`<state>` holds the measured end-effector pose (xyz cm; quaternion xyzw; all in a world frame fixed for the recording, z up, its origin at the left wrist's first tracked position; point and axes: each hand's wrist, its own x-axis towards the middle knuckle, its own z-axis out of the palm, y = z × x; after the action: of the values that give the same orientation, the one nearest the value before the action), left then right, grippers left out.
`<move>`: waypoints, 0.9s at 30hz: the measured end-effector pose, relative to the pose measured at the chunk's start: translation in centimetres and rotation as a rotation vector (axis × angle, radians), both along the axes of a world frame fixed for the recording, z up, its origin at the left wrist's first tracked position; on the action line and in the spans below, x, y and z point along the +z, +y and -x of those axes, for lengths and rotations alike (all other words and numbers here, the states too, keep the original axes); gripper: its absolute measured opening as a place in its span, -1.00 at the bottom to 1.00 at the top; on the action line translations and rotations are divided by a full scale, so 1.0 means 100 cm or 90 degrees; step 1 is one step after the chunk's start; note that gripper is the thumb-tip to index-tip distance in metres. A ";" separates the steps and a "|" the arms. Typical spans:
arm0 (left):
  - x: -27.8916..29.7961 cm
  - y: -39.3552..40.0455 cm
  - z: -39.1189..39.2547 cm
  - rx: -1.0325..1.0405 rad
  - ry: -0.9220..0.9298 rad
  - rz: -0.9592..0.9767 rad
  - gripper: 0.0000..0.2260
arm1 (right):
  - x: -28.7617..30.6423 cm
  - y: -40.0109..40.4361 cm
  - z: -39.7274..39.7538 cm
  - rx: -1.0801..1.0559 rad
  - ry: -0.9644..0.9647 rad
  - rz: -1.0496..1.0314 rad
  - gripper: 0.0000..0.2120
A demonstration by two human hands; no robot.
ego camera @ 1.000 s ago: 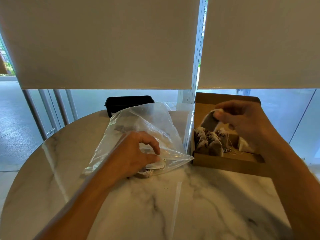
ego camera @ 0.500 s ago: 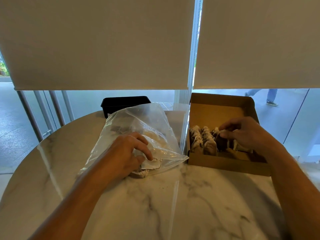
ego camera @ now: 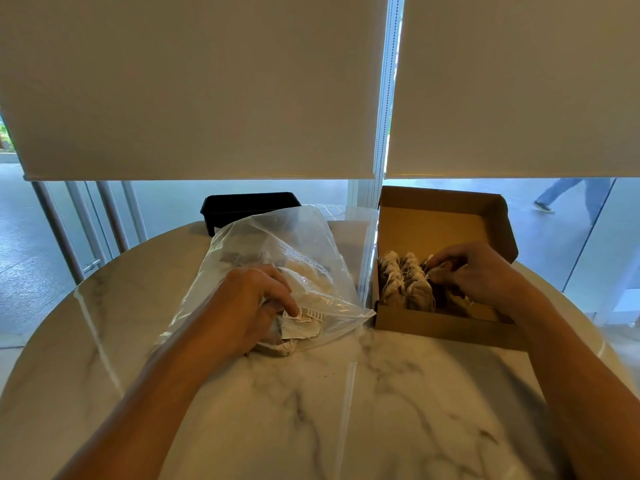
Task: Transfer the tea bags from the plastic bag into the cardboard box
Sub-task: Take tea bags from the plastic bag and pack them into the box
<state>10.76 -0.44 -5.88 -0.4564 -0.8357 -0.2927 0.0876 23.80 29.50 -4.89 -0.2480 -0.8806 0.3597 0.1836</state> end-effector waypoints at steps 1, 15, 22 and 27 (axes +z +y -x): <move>0.000 -0.001 0.000 0.003 0.004 0.000 -0.73 | 0.000 0.001 -0.001 -0.003 0.004 -0.001 -0.83; -0.020 -0.035 -0.002 0.070 0.044 0.017 -0.59 | 0.024 -0.046 0.007 0.081 0.230 -0.063 -0.90; -0.025 -0.042 -0.006 0.080 0.082 -0.076 -0.72 | 0.000 -0.121 0.026 0.365 0.041 -0.168 -0.90; -0.026 -0.042 -0.003 0.073 0.097 -0.110 -0.70 | -0.009 -0.129 0.034 0.350 0.008 -0.265 -0.69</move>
<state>11.06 -4.61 -8.46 -0.4196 -0.8229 -0.3227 0.2067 20.42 16.60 -5.78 0.0432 -0.9678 0.2100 0.1315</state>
